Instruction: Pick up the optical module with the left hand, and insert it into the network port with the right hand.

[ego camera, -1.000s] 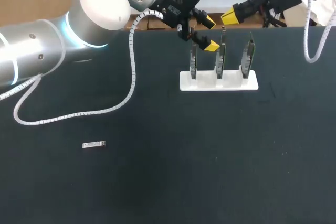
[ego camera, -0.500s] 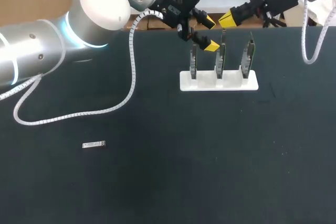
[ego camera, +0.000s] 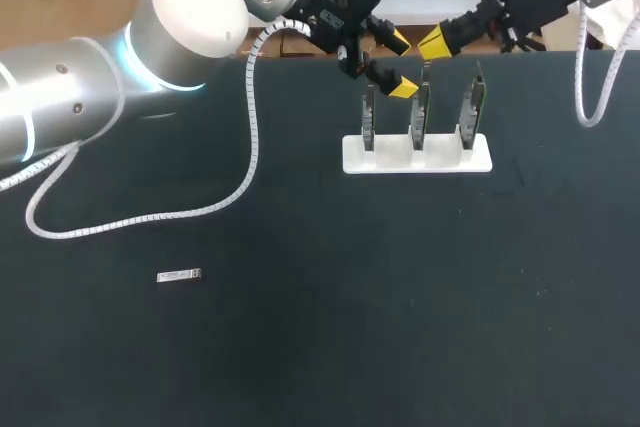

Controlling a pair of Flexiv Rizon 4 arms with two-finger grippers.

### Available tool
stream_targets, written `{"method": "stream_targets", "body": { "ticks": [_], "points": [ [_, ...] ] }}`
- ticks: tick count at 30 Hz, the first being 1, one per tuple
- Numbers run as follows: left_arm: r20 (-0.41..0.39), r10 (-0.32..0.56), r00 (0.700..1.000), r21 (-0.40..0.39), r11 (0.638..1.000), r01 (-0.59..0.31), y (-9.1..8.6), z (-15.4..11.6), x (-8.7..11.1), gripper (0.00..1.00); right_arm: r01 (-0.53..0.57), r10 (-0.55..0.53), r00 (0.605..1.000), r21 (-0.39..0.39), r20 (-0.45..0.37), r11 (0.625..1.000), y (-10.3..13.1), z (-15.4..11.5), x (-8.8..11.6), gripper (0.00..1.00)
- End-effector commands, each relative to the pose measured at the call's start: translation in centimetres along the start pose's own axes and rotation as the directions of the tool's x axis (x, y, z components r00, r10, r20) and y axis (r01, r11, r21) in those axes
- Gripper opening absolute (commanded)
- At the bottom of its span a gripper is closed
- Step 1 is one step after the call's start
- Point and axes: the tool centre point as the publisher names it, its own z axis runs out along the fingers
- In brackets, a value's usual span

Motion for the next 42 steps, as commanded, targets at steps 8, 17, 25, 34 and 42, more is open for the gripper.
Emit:
{"method": "stream_targets", "body": {
  "ticks": [8,17,25,34,42],
  "points": [
    [-0.004,-0.002,1.0,0.002,1.0,0.002,0.1,0.0,-0.1,1.0,-0.018,0.018,1.0,-0.015,0.0,1.0,-0.2,0.6,0.7,0.0],
    [-0.004,-0.002,1.0,0.002,1.0,0.002,0.1,0.0,-0.1,1.0,-0.03,0.029,0.999,-0.039,-0.012,0.999,-0.4,0.9,1.2,0.0],
    [-0.004,-0.002,1.0,0.002,1.0,0.002,0.1,0.0,-0.1,1.0,-0.038,0.038,0.999,-0.04,-0.013,0.998,-0.5,0.8,1.5,0.0],
    [-0.004,-0.002,1.0,0.002,1.0,0.002,0.1,0.0,-0.1,1.0,-0.055,0.055,0.998,-0.043,-0.013,0.998,-0.6,1.0,2.1,0.0],
    [-0.004,-0.002,1.0,0.002,1.0,0.002,0.1,0.0,-0.1,1.0,-0.061,0.061,0.998,-0.048,-0.016,0.997,-0.5,1.3,2.3,0.0]
  ]
}}
